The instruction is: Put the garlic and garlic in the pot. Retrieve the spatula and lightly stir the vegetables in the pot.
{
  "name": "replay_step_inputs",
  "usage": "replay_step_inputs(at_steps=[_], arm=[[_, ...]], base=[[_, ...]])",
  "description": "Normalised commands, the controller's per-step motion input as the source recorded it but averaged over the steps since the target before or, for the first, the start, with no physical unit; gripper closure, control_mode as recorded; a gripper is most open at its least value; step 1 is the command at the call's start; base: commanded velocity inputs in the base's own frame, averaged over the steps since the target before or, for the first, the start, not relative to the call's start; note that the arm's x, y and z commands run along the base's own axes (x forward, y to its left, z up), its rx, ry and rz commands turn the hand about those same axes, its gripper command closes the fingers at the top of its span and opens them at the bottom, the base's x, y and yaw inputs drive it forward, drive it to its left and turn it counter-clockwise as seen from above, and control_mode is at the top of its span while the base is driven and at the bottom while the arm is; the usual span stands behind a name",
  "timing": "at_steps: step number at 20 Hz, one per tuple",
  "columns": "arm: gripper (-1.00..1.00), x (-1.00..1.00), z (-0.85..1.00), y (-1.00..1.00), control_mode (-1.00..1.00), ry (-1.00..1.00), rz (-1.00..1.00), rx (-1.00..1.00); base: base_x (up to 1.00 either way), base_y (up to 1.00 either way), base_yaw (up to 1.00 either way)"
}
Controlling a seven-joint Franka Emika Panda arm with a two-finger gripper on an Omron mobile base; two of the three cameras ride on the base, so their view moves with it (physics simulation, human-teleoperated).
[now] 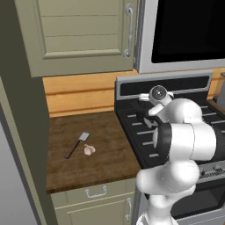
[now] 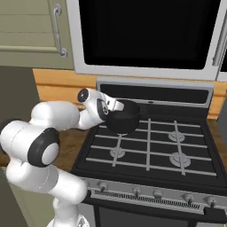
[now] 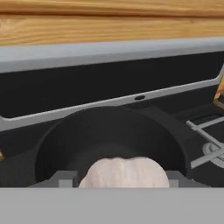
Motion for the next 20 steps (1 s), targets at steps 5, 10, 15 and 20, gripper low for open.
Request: replay_step_inputs(at_steps=[5, 10, 15, 20], arm=[[1.00, 0.48, -0.15, -0.17, -1.00, 0.05, 0.00, 0.00], [1.00, 0.23, -0.49, -0.11, -1.00, 0.07, 0.00, 0.00], [1.00, 0.23, -0.42, -0.09, -1.00, 0.04, 0.00, 0.00], [-1.00, 0.30, -0.35, -0.04, -1.00, 0.04, 0.00, 0.00]], base=[[0.00, 0.00, 0.00], [0.00, 0.00, 0.00], [0.00, 0.00, 0.00], [0.00, 0.00, 0.00]])
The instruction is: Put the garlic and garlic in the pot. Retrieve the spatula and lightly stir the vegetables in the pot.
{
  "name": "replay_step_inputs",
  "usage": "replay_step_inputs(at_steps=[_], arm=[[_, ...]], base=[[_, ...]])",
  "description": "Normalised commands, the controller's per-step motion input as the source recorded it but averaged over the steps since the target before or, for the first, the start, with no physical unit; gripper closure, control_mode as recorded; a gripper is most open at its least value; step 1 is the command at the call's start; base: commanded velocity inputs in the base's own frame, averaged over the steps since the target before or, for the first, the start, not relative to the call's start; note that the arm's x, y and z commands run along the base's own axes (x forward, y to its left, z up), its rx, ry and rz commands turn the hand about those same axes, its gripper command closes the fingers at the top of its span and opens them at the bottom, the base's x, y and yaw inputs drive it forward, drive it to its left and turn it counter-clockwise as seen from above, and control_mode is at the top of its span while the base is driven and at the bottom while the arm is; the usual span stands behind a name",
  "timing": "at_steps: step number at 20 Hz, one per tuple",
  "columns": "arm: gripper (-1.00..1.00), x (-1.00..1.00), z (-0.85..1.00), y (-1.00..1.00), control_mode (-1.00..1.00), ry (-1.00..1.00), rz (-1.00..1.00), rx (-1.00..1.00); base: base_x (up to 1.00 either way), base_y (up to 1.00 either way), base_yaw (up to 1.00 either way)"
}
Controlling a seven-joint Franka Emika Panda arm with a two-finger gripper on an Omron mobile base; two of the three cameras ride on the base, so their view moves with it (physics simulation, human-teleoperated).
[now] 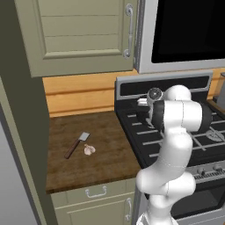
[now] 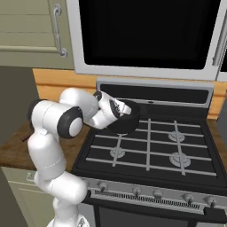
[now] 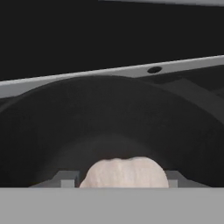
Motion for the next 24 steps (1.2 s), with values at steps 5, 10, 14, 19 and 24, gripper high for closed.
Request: replay_step_inputs(at_steps=[5, 10, 14, 19, 24], arm=[[-1.00, 0.12, -0.13, 0.00, -1.00, 0.01, 0.00, 0.00], [-1.00, -0.13, 0.49, 0.00, -1.00, -0.09, 0.00, 0.00], [-1.00, -0.32, 0.60, 0.00, -1.00, -0.02, 0.00, 0.00], [-1.00, -0.94, 0.67, 0.21, -1.00, -0.02, 0.00, 0.05], [-1.00, -0.99, 1.00, 0.41, -1.00, -0.08, 0.00, 0.06]], base=[[0.00, 0.00, 0.00], [0.00, 0.00, 0.00], [0.00, 0.00, 0.00], [0.00, 0.00, 0.00], [0.00, 0.00, 0.00]])
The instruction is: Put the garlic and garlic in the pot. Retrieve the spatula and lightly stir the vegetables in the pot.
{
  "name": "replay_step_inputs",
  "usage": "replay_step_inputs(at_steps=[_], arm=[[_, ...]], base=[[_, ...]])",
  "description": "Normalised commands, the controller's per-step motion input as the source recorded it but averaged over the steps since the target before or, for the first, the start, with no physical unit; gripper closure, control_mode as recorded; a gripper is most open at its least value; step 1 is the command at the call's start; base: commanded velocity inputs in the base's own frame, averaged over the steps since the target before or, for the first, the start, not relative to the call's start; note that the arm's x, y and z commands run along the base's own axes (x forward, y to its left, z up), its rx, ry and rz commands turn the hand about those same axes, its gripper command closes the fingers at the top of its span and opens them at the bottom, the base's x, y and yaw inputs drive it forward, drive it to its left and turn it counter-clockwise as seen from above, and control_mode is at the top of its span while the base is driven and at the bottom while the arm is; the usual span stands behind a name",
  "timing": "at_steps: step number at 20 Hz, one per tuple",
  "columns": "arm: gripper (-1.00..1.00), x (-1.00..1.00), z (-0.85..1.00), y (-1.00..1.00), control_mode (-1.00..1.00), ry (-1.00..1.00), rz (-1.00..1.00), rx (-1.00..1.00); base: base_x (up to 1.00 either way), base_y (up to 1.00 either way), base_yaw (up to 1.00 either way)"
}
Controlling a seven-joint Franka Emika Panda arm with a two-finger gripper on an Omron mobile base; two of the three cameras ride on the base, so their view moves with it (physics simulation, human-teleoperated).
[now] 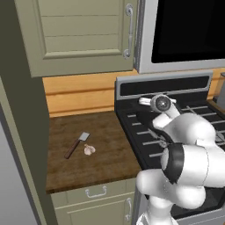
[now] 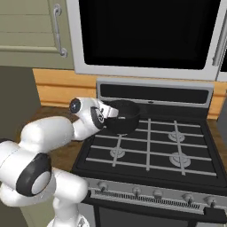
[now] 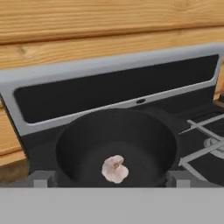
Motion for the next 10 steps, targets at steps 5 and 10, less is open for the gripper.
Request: replay_step_inputs(at_steps=[5, 10], arm=[[-1.00, -0.89, 1.00, 0.75, -1.00, 0.00, 0.04, 0.04], [-1.00, -0.70, 1.00, 0.92, -1.00, 0.11, 0.11, 0.07]], base=[[0.00, 0.00, 0.00], [0.00, 0.00, 0.00]])
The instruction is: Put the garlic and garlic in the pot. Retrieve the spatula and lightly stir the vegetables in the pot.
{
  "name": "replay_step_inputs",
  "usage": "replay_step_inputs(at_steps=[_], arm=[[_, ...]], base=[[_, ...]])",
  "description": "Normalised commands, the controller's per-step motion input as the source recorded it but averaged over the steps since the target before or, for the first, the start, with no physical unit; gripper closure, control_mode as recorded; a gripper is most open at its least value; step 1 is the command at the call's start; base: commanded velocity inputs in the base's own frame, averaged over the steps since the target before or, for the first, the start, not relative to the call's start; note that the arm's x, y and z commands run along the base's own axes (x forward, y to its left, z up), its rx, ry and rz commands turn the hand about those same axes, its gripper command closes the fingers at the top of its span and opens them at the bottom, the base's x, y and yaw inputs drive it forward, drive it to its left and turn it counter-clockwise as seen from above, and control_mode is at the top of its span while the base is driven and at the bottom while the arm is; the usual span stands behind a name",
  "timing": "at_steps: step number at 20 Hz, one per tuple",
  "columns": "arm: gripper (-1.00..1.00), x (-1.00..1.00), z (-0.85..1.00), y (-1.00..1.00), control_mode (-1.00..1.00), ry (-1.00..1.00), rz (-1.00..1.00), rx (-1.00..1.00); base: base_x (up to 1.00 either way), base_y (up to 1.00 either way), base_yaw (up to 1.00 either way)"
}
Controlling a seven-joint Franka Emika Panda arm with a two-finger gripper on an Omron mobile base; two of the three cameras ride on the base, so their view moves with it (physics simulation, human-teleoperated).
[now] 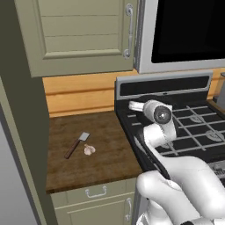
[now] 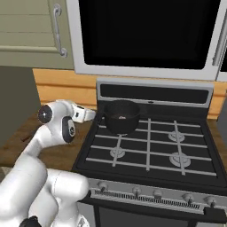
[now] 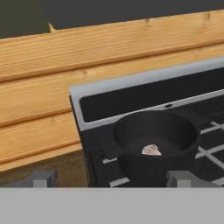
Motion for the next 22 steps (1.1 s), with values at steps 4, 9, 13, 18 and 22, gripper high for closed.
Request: replay_step_inputs(at_steps=[4, 9, 13, 18, 22], arm=[[-1.00, -0.39, 1.00, 0.99, -1.00, 0.35, 0.18, 0.10], [-1.00, -0.60, 0.15, 0.96, -1.00, 0.45, 0.22, 0.09], [-1.00, -0.49, -0.83, 0.99, -1.00, 0.33, 0.19, 0.02], [-1.00, -0.05, -0.95, 0.85, -1.00, 0.20, 0.05, -0.14], [-1.00, 0.19, -0.86, 0.41, -1.00, 0.16, 0.00, -0.19]], base=[[0.00, 0.00, 0.00], [0.00, 0.00, 0.00], [0.00, 0.00, 0.00], [0.00, 0.00, 0.00], [0.00, 0.00, 0.00]])
